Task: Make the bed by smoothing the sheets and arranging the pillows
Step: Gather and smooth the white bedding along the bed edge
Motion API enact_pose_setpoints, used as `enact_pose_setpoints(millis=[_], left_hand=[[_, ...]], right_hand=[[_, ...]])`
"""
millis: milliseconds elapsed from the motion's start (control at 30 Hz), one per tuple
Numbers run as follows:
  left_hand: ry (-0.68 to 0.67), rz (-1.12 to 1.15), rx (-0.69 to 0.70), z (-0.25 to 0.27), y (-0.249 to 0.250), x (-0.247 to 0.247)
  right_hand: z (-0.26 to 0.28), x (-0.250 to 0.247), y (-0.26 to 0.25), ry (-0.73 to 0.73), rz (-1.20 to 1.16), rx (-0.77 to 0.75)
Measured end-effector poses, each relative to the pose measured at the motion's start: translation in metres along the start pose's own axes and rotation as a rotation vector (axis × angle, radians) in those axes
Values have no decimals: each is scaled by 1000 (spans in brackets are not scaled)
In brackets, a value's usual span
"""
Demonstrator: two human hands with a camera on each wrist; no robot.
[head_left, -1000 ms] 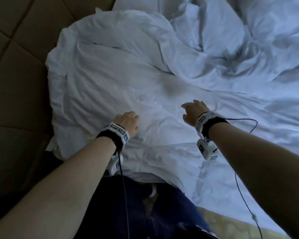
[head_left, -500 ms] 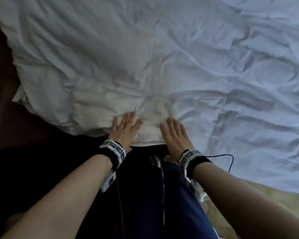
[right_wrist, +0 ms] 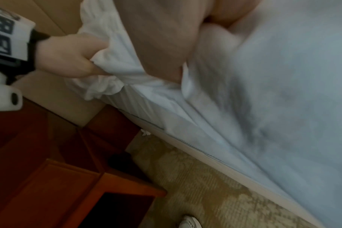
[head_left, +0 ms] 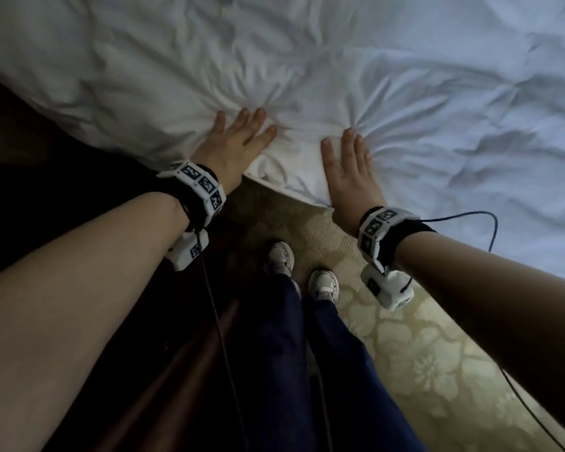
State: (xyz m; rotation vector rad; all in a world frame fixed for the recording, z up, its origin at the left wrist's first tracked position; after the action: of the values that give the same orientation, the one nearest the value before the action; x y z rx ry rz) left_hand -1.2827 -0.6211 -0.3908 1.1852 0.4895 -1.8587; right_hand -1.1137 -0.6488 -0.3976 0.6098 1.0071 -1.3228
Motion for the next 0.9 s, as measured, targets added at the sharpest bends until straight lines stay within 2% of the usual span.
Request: enact_pose_setpoints(millis=[100,267,400,500,600,733,833,900], left_hand=[[-24,26,3,6,4,-12],[87,94,-51,49,16,-57],[43,79,-75,90,24,-65],[-1,116,-95,125,24,-63],[-85,94,-126,165,22,-48],[-111,133,-175,217,18,-26],[-125,154,-169,228,22,-16],[-89,162,-140,223,27,-15]], right_hand=[[9,-7,-2,-48,-64,23],[36,-15,-16,-115,-86,55],[68,-18,-41,-116,-88,18],[102,-11,-69,-122,-85,-14],[140,5,-103,-191,-58,-23],[175,26,-141,-247,-58,-10],[178,33,-147,-262,-17,0],[178,34,-144,-253,-13,-1]])
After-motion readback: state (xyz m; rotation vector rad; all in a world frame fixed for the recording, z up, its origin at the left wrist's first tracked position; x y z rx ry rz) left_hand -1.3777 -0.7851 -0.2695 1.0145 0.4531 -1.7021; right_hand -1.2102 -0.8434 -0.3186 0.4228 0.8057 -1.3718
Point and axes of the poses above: each hand's wrist, its own z-axis away from the middle knuckle, its own x-axis out of the palm, y = z × x, the point moved 10 cm from there along -z, towards the middle knuckle, and after that the axes turned 11 degrees about x, right-handed, at the moved point
